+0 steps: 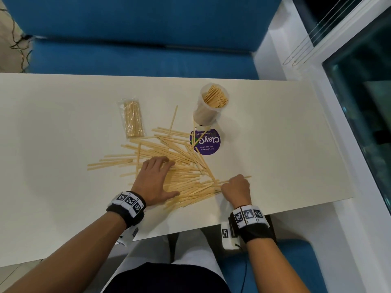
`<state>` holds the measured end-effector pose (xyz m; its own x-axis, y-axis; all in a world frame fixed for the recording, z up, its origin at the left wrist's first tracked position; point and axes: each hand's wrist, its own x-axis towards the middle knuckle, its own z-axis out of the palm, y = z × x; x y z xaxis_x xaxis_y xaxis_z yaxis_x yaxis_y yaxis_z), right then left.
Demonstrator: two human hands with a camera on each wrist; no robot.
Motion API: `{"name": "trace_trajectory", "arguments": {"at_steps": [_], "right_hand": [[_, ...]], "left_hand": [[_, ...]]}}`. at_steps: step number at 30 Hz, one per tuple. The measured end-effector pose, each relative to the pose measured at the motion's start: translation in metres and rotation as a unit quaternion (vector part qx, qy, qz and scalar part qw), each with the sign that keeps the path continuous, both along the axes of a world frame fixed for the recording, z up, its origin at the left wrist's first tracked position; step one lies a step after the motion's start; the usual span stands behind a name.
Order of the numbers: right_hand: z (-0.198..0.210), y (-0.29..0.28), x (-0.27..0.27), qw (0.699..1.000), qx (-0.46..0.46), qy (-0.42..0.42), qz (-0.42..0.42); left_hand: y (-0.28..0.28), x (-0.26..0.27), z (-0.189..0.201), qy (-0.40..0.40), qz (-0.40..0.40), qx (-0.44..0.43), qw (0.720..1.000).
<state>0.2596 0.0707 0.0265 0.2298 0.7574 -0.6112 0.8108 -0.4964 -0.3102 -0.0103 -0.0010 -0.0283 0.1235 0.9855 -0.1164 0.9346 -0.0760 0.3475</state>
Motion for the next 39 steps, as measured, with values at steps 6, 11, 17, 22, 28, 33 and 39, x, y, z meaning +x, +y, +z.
{"name": "trace_trajectory", "arguments": {"at_steps": [6,11,17,22,28,33,39], "right_hand": [[0.001,-0.027,-0.003,0.997,-0.083,0.002,-0.002],[-0.006,-0.029,-0.025,0.989,-0.006,0.109,-0.096],[-0.02,-0.038,-0.012,0.961,-0.048,0.142,-0.232],[-0.017,-0.046,-0.031,0.903,-0.095,0.272,-0.32],[-0.015,-0.04,-0.055,0.853,-0.102,0.352,-0.371],[-0.02,-0.037,-0.068,0.825,-0.106,0.388,-0.398],[-0.035,-0.031,-0.083,0.818,-0.069,0.385,-0.422]], "left_hand": [[0.013,0.021,-0.002,0.04,-0.043,-0.039,0.998],[0.021,0.028,-0.003,0.022,-0.056,-0.049,0.997],[0.018,0.027,0.0,-0.046,-0.05,-0.022,0.997],[0.016,0.03,0.0,-0.056,-0.065,-0.077,0.993],[0.025,0.036,0.0,-0.094,-0.02,-0.125,0.987],[0.031,0.04,0.003,-0.132,0.016,-0.134,0.982],[0.037,0.038,0.011,-0.189,0.006,-0.146,0.971]]}}
